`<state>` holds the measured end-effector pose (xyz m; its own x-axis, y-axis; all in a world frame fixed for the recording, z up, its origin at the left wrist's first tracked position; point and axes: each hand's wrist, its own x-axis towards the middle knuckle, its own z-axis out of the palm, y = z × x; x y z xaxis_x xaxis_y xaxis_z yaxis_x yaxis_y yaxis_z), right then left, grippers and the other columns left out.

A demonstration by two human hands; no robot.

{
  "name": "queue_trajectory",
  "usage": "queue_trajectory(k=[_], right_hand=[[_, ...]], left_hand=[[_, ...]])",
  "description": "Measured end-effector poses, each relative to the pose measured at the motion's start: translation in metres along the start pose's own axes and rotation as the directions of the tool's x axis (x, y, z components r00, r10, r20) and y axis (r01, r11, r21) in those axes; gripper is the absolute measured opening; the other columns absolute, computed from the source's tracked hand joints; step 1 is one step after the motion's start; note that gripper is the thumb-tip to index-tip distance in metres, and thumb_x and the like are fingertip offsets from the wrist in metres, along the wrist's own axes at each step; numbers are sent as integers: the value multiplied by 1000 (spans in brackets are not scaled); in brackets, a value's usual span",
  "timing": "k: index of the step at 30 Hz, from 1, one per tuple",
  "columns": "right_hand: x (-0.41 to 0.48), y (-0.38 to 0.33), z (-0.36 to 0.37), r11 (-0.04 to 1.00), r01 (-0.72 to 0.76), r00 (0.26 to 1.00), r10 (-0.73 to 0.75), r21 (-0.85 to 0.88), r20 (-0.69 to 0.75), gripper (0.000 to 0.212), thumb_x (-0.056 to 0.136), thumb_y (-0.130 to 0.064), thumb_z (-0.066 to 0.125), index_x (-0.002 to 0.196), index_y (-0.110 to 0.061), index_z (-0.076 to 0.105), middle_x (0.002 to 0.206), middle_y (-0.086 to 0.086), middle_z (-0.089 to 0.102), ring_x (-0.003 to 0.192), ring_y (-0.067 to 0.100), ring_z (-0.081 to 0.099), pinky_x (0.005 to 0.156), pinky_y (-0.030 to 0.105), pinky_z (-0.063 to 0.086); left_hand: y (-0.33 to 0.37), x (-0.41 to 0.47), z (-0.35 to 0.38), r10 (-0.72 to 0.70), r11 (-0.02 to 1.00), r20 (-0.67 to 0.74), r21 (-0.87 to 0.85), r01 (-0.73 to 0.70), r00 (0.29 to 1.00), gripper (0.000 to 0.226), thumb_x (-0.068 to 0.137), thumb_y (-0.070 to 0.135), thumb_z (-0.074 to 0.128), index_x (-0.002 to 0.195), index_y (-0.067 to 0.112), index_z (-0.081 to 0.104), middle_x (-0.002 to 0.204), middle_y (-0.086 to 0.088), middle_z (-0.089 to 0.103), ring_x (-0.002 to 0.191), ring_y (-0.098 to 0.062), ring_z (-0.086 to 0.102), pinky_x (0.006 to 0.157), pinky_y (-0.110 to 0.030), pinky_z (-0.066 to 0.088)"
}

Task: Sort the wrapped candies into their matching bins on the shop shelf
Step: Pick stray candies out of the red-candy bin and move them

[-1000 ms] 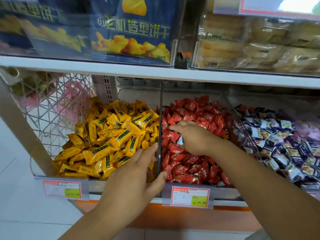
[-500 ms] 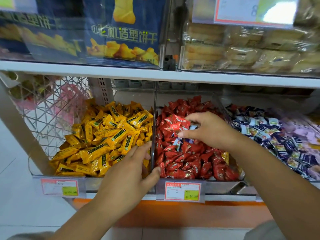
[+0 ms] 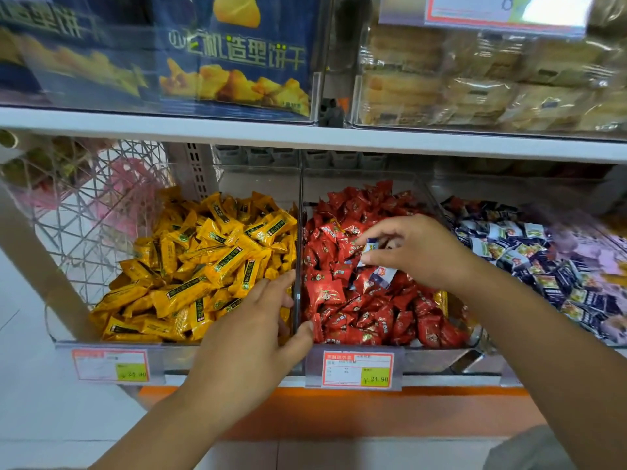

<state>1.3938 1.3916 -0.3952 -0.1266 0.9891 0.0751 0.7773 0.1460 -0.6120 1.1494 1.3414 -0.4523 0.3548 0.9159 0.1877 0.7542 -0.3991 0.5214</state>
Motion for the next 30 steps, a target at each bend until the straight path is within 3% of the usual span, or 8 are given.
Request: queue_trajectory(k=[2,6,8,10,13,17,20,30], right_hand=[[-1,-2,-5,1000,19,998,-19,-6,-59,14,84,-30,73,99,-30,73,86,-18,65,73,-9,58,62,6,40],[2,-7,-5,994,39,995,-29,102,-95,5,87,-24,70,91,-23,67,54,-25,57,46,-9,51,46,5,35],[6,-6,3,998,38,999,-36,58,-27,10,86,-26,72,89,-22,63,65,-15,59,43,-3,50,42,8,35],[11,0,14,998,30,997,-25,-62,74,12,86,-25,72,90,-20,62,85,-9,58,57,0,55,46,11,40],[17,10,26,981,44,988,-14,-191,153,16,89,-12,63,95,-26,61,107,-6,58,94,12,60,76,19,49],[21,8,26,973,47,965,14,-225,263,45,93,-13,60,135,-28,52,124,-7,52,108,10,52,82,15,42],[25,7,33,937,79,939,45,-340,341,54,92,-22,63,141,-32,45,133,-3,43,120,17,46,99,27,40],[17,11,23,988,38,995,-23,-153,95,28,86,-24,72,113,-23,66,117,-6,53,111,13,53,93,24,42]], left_hand=[[0,0,0,1,1000,1,3,-1,1000,66,84,59,42,145,46,21,106,27,41,86,6,54,56,-12,38],[1,-2,0,8,999,-15,31,-8,1000,67,84,59,41,146,44,22,103,28,40,82,6,54,57,-14,38],[2,-2,1,1,999,-22,38,0,1000,66,84,59,41,146,44,22,100,29,39,81,8,52,56,-12,36],[2,-1,1,-2,999,-23,46,3,1000,66,84,59,41,146,44,23,99,30,39,80,7,52,55,-13,35],[2,-2,1,3,998,-19,57,-2,1000,68,82,62,37,146,43,23,98,31,39,80,5,53,54,-13,36],[4,-2,0,7,997,-23,81,-5,1000,68,81,63,34,145,44,20,96,33,36,80,10,50,50,-13,33],[4,-2,0,2,996,-19,86,0,1000,67,81,63,34,145,46,20,96,31,37,81,10,50,50,-13,33],[4,-3,-1,-7,994,-5,106,7,1000,68,82,64,33,145,44,20,96,32,37,84,10,50,49,-14,34]])
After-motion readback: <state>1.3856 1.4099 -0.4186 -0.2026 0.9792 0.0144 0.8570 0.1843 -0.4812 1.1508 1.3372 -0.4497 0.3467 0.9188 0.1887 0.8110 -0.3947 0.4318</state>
